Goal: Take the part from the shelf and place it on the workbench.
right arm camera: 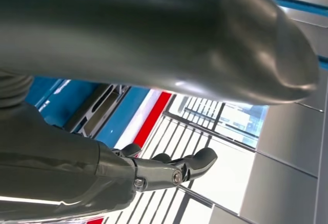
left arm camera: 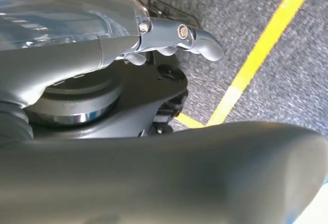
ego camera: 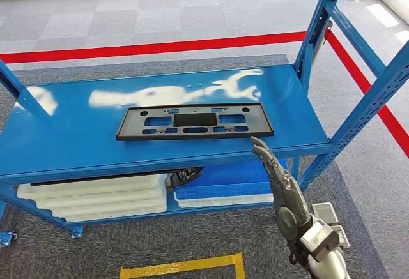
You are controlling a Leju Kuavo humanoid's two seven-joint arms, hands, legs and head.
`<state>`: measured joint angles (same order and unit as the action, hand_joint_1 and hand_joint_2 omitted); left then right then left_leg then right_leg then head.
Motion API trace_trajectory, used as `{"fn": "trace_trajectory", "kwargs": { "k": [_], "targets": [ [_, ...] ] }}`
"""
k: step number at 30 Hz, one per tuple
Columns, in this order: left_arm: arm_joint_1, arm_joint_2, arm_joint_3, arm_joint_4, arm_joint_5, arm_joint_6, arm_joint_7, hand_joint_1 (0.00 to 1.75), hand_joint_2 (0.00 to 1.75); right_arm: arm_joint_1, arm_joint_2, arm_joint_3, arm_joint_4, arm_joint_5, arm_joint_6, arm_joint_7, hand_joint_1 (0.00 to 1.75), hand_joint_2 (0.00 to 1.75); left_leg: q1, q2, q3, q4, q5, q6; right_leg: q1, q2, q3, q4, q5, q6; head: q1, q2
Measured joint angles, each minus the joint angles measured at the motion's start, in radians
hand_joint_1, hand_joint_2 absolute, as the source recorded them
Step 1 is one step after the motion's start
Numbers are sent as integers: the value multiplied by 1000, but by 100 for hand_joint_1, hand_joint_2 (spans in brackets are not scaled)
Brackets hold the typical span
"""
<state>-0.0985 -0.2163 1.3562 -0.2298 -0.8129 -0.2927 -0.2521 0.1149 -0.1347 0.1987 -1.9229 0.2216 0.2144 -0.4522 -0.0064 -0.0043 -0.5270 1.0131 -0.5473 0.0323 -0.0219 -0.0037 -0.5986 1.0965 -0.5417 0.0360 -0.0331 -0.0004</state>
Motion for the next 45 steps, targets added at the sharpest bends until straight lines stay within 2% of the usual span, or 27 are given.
{"fn": "trace_trajectory", "kwargs": {
  "k": [2,6,8,10,11,12,14,16,17,19,22,23,25,26,27,28,30,31,33,35,37,38,40,41,42,43,45],
  "targets": [
    [-1,0,0,0,0,0,-1,0,0,1,0,0,0,0,0,0,0,0,-2,0,1,7,-9,-10,3,3,19,-44,5,-8,0,0],
    [-4,0,0,0,0,-1,-2,0,0,2,0,0,-2,0,0,0,0,0,-1,0,-3,26,-27,-19,1,3,23,-49,-1,-30,-1,0],
    [-5,0,0,0,0,-2,-3,0,0,2,0,0,-3,0,0,0,0,0,3,1,-45,115,-74,-31,-3,-1,27,-50,-4,-37,-2,0],
    [-3,0,0,0,1,-2,-4,0,0,3,0,0,-3,-2,-1,0,0,0,9,1,-120,251,-125,-40,-3,-3,29,-50,-8,-41,-2,0],
    [-2,0,0,0,1,-2,-5,0,0,3,0,0,-3,-4,-2,1,0,0,10,1,-148,293,-129,-41,-2,-3,31,-50,-10,-42,-2,0],
    [-1,0,0,0,1,-2,-5,0,0,3,0,0,-3,-8,-2,4,0,0,10,1,-157,296,-111,-40,-2,-3,34,-50,-13,-42,-2,0],
    [-1,0,0,0,2,-2,-5,0,0,2,0,0,-3,-14,-2,12,0,0,7,1,-123,193,-28,-30,-1,-2,48,-50,-22,-40,-2,0],
    [-1,1,0,0,4,-2,-6,0,0,1,1,0,-4,-20,-2,21,0,0,0,1,-76,80,31,-14,1,-1,60,-52,-29,-36,-2,0],
    [-2,1,0,0,5,-2,-6,0,0,0,1,0,-4,-21,-2,26,0,0,-3,1,-65,53,38,-7,1,-1,61,-53,-32,-33,-2,0],
    [-3,1,0,0,6,-2,-7,0,0,-2,2,0,-4,-23,-2,32,0,0,-7,1,-60,40,29,3,0,-2,60,-55,-33,-23,-2,0],
    [-2,1,0,0,6,-2,-8,0,0,-6,3,-1,-5,-23,-3,39,0,0,1,3,-45,11,29,7,2,-3,50,-24,-58,-10,-1,0],
    [-2,1,0,0,5,-2,-8,0,0,-7,3,-1,-5,-23,-3,40,0,0,4,4,-40,5,30,8,1,-2,30,19,-82,-7,-1,0],
    [-2,1,0,0,5,-2,-8,0,0,-7,3,-2,-3,-23,-4,42,0,0,4,4,-35,4,27,11,2,0,-36,143,-134,-3,-1,0],
    [-2,1,0,0,5,-2,-8,0,0,-6,3,-2,-3,-23,-4,44,0,0,3,4,-33,4,25,11,2,0,-65,191,-144,-1,-1,0],
    [-1,1,0,0,5,-2,-8,0,0,-6,3,-2,-2,-23,-4,44,0,0,3,4,-31,4,22,11,1,0,-80,207,-135,1,-1,0],
    [-1,1,0,0,5,-2,-8,0,0,-6,3,-2,-2,-23,-4,45,0,0,4,3,-27,5,19,9,1,-1,-73,181,-104,3,-1,0],
    [-1,1,0,0,5,-2,-8,0,0,-6,3,-2,-2,-23,-4,46,0,0,4,2,-16,7,10,2,0,-1,-23,58,-28,3,-1,0],
    [-1,1,0,0,5,-2,-8,0,0,-7,3,-2,-2,-23,-4,47,0,0,2,2,-14,10,4,-4,1,-1,0,1,-4,1,-1,0],
    [-1,2,0,0,5,-2,-9,0,0,-6,3,-1,-2,-22,-4,49,0,0,-2,1,-14,16,-2,-14,3,1,17,-41,1,-9,-2,0],
    [-1,2,0,0,5,-2,-10,0,0,-4,4,0,-2,-22,-4,50,0,0,-2,2,-13,18,-6,-17,3,2,18,-44,0,-20,-2,0],
    [-3,2,0,0,5,-2,-10,0,0,-5,5,0,-3,-22,-3,50,0,0,1,2,-23,46,-28,-25,-1,1,21,-46,-1,-29,-2,0],
    [-4,2,0,0,5,-2,-11,0,0,-5,6,0,-4,-22,-3,50,0,0,3,2,-42,86,-52,-31,-3,-1,22,-47,-2,-32,-2,0],
    [-3,2,0,0,5,-2,-11,0,0,-5,9,0,-4,-23,-4,50,0,0,8,2,-106,215,-108,-41,-3,-3,23,-47,-4,-37,-2,0],
    [-1,2,0,0,5,-2,-12,0,0,-5,9,0,-4,-23,-4,50,0,0,9,2,-138,271,-124,-43,-3,-3,23,-46,-6,-38,-2,0],
    [0,2,0,0,5,-2,-13,0,0,-5,10,0,-4,-23,-4,50,0,0,9,2,-156,296,-120,-44,-2,-3,25,-46,-7,-38,-2,0],
    [1,2,0,0,5,-2,-13,0,0,-5,10,0,-4,-24,-4,50,0,0,9,2,-155,281,-96,-42,-2,-2,28,-46,-10,-39,-2,0],
    [1,3,0,0,5,-2,-16,0,0,-6,11,0,-4,-25,-5,49,0,0,6,1,-107,161,-16,-30,-1,-1,39,-47,-16,-37,-2,0]
  ]
}}
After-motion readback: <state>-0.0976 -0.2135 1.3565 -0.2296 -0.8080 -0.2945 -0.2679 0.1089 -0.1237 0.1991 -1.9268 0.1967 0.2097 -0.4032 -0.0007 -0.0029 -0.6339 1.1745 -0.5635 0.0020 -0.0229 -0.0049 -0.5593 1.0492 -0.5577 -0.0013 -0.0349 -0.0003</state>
